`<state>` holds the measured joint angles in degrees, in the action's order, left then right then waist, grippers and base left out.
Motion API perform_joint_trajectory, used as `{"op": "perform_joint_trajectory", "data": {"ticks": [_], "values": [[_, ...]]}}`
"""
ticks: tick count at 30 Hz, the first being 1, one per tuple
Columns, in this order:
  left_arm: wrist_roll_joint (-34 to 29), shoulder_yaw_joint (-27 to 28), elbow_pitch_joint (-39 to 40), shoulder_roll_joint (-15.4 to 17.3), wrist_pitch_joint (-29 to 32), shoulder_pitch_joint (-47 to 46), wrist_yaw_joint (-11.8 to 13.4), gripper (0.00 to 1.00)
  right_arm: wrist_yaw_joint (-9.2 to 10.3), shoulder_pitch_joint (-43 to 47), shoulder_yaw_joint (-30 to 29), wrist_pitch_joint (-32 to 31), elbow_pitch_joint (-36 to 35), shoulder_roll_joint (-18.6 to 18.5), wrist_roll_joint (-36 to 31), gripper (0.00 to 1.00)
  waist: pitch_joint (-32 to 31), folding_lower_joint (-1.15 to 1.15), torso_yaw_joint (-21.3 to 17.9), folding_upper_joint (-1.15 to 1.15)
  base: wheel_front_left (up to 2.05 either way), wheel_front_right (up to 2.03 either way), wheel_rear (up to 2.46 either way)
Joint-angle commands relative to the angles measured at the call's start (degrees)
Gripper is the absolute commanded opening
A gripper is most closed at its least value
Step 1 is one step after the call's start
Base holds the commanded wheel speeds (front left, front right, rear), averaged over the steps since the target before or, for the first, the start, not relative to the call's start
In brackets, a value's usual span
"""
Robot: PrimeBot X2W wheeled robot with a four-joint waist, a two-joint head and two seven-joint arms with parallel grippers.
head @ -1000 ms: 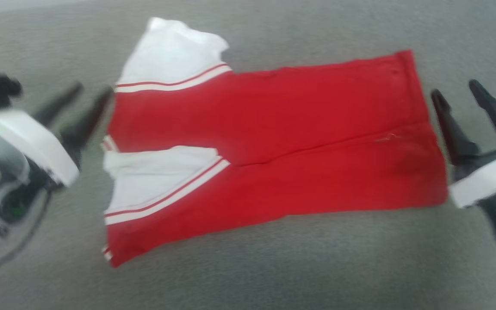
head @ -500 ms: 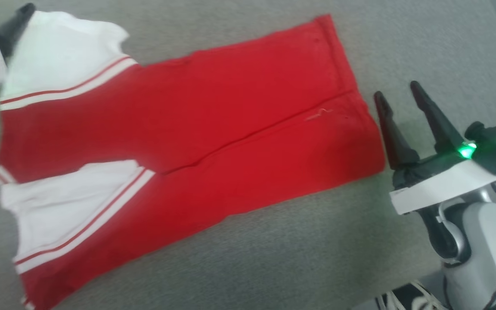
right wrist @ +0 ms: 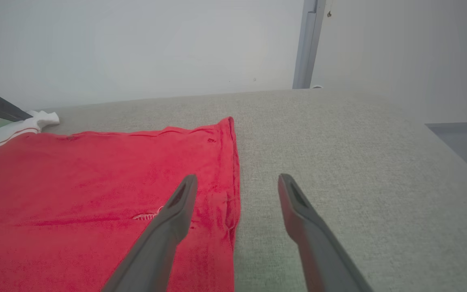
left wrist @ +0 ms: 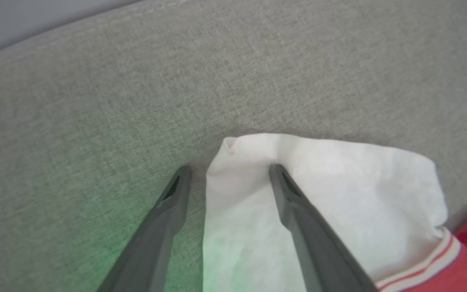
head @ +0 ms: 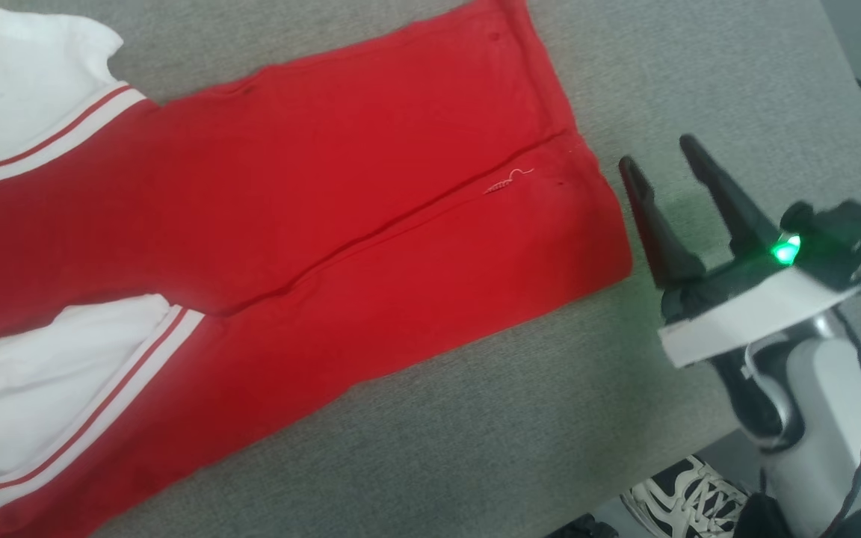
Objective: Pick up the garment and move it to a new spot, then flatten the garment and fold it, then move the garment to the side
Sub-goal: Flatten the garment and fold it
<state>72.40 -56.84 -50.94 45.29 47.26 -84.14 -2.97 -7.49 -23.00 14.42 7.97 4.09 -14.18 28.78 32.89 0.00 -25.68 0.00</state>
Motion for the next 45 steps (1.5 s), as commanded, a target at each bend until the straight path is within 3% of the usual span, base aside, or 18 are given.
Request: {"op": "perform_joint_trajectory", "data": {"ticks": [1,2,6,9,16,28,30,31,38,45], "values": [[0.5,-1.25,-0.23,-1.26,1.71,1.73,-0.75,0.42,0.0,-1.54,0.1,-0.63,-0.18,-0.58,0.28,1.0,0.58,0.0,0.38,0.0,0.0,0.0,0.0],[0.41,-1.35,-0.06,-1.53,1.97,1.26,-1.0,0.0,0.0,-2.19,0.39,-1.34,-0.24,-1.08,0.47,1.0,0.79,0.0,0.64,0.0,0.0,0.0,0.0],[0.24,-1.34,0.75,-2.94,1.24,0.1,-2.05,0.0,0.0,-7.11,2.02,-6.93,0.37,-3.88,1.64,1.0,1.61,0.0,2.17,0.0,0.0,0.0,0.0],[-0.54,-1.44,2.01,-4.33,-1.31,-1.05,-3.44,0.0,0.0,-14.83,4.56,-15.0,2.04,-6.87,4.0,1.0,2.81,0.0,4.36,0.0,0.0,0.0,0.0],[0.43,-1.28,4.22,-7.33,-4.64,-1.89,-4.5,0.0,0.01,-29.76,9.34,-28.92,10.4,-12.17,8.74,1.0,4.61,0.0,9.16,0.0,0.0,0.0,0.0],[1.24,-3.93,8.28,-10.55,-7.3,-1.76,-4.56,0.0,0.0,-39.34,16.8,-44.83,24.22,-12.96,12.86,1.0,5.45,0.0,14.27,0.0,0.0,0.0,0.0],[1.05,-4.2,9.16,-11.24,-8.36,-1.69,-4.57,0.0,0.0,-39.61,17.04,-44.92,24.8,-13.01,13.44,0.19,5.25,0.0,14.89,0.0,0.0,0.0,0.0],[1.21,-4.21,9.62,-11.45,-9.26,-1.8,-4.57,0.0,0.0,-39.78,16.7,-44.37,25.13,-13.08,13.75,0.0,5.11,0.0,15.18,0.0,0.0,0.0,0.0],[2.53,-3.65,14.42,-11.84,-20.54,-0.62,-4.52,0.0,0.04,-37.81,15.53,-39.91,24.0,-16.12,14.82,0.0,-0.4,0.0,18.18,0.0,0.0,0.0,0.0],[5.72,-5.18,25.06,-7.79,-29.6,4.92,-4.53,0.0,0.04,-31.38,14.03,-38.31,19.08,-20.43,18.08,0.0,-7.96,0.0,21.53,0.0,0.0,0.0,0.0]]}}
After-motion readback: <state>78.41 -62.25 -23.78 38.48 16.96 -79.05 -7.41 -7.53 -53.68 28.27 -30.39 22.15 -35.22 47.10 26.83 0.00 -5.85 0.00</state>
